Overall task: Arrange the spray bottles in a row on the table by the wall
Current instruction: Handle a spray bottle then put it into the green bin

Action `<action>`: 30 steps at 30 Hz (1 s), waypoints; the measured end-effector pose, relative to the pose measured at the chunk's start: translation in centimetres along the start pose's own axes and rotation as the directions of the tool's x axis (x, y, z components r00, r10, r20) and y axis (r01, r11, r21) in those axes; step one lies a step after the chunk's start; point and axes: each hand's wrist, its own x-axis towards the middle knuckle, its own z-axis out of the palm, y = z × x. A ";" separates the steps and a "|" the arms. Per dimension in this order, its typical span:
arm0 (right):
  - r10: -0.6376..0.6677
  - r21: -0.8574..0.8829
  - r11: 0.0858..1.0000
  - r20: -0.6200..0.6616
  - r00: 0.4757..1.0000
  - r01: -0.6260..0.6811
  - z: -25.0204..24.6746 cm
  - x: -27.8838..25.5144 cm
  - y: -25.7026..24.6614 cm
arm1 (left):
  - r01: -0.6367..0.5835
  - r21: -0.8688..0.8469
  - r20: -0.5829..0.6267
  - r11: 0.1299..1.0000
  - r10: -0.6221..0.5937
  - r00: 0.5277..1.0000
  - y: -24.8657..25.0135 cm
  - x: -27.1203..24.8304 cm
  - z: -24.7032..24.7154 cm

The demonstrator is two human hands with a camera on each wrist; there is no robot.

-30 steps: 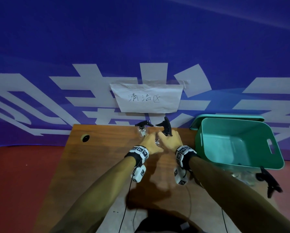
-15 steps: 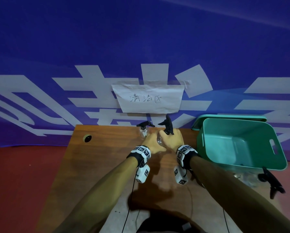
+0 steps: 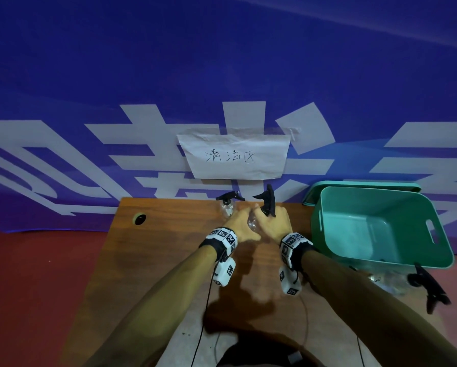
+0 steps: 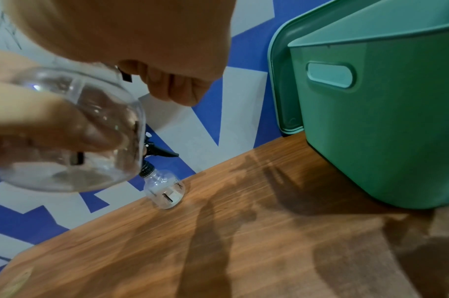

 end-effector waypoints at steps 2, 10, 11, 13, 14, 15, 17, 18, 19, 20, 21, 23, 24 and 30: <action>0.021 0.002 1.000 -0.001 1.000 -0.021 0.1 -0.1 -0.3 | 0.003 -0.007 -0.004 1.000 -0.003 1.000 0.0 0.0 0.0; 0.030 0.023 0.999 0.005 1.000 -0.030 -0.1 -0.3 0.0 | 0.000 0.023 0.006 1.000 -0.001 1.000 -0.1 0.0 0.0; 0.040 0.025 0.999 -0.001 0.999 -0.040 0.0 -0.1 -0.2 | -0.005 0.000 -0.038 1.000 0.005 0.999 -0.3 0.2 0.4; 0.048 0.027 0.999 -0.004 0.999 -0.047 0.1 0.2 -0.5 | -0.016 -0.032 -0.101 0.999 0.012 0.995 -0.5 0.3 1.0; 0.050 0.023 0.998 -0.006 0.999 -0.050 0.1 0.3 -0.6 | -0.013 -0.033 -0.112 0.999 0.009 0.994 -0.4 0.1 1.0; 0.056 0.017 0.998 -0.006 0.998 -0.056 0.0 0.3 -0.6 | -0.009 -0.031 -0.114 0.999 0.006 0.993 -0.1 0.0 0.9; 0.079 0.018 0.997 0.014 0.997 -0.079 -0.1 0.1 -0.4 | -0.005 0.008 -0.103 1.000 0.006 0.995 -0.1 0.1 0.9; 0.078 0.026 0.997 0.027 0.997 -0.079 -0.1 0.0 -0.2 | -0.008 0.023 -0.098 1.000 0.010 0.995 0.0 0.0 0.8; 0.060 0.034 0.998 0.043 0.997 -0.061 -0.2 0.0 0.2 | 0.006 0.032 -0.096 0.999 -0.003 0.995 -0.1 0.1 0.8; 0.027 0.050 0.998 0.055 0.998 -0.030 -0.2 -0.1 0.6 | 0.013 0.036 -0.103 0.999 -0.010 0.995 -0.2 0.1 0.7; -0.013 0.085 0.996 0.064 0.998 0.008 -0.2 -0.3 1.0 | 0.029 0.044 -0.115 0.999 -0.023 0.993 -0.4 0.2 0.8; -0.092 0.180 0.980 0.047 0.995 0.083 -0.2 -0.7 1.8 | 0.053 0.076 -0.129 0.996 -0.043 0.991 -0.7 0.1 0.9; -0.120 0.214 0.970 0.020 0.993 0.113 -0.3 -0.8 2.1 | 0.060 0.094 -0.121 0.994 -0.049 0.991 -0.9 0.1 0.9; -0.143 0.080 0.987 0.060 0.988 0.138 -0.6 0.5 4.4 | 0.098 0.086 -0.074 0.991 -0.092 0.993 -2.1 0.3 2.3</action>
